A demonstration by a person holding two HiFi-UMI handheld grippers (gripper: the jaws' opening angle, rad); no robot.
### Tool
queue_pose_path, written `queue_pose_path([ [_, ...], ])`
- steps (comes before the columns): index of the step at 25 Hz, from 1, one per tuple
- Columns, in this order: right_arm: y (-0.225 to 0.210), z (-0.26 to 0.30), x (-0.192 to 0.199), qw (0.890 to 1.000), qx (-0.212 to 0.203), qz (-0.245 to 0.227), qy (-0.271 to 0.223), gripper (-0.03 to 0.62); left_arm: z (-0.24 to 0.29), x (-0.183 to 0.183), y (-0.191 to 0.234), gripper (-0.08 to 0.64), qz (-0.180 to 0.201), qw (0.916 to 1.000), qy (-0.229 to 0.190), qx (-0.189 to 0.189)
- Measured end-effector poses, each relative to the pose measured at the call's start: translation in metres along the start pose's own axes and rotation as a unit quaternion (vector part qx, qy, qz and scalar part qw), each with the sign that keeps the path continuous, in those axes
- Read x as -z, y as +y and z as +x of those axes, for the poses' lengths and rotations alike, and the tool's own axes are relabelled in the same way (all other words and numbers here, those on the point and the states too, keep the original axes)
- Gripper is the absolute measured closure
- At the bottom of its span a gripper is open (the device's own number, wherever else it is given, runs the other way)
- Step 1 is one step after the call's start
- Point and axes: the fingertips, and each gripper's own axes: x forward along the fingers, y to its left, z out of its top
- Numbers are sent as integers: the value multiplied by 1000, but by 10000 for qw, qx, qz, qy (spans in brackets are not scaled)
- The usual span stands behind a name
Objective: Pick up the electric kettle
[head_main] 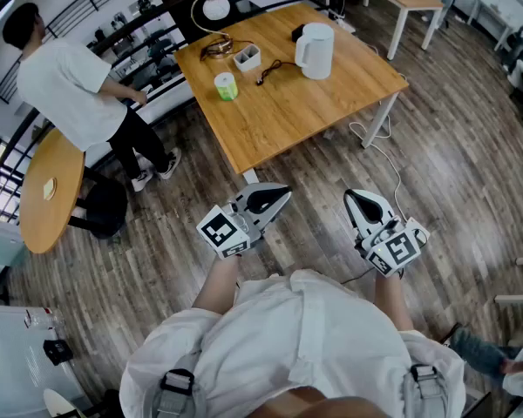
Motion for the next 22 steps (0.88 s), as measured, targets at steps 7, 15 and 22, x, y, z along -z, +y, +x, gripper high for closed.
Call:
queue_pose_path([
  [7,-1,-2,3,10000,3,1,-7,581,2,3,-3,552,-22,10000,1,5],
  [15,-4,-5,4,10000,-18,-10,7,581,6,4,-5,552,-20,10000,-4,4],
  [22,-2,-8,1,9998,-169,-95,-60,580,10,0,-8,552,-8,10000,-95,-20],
])
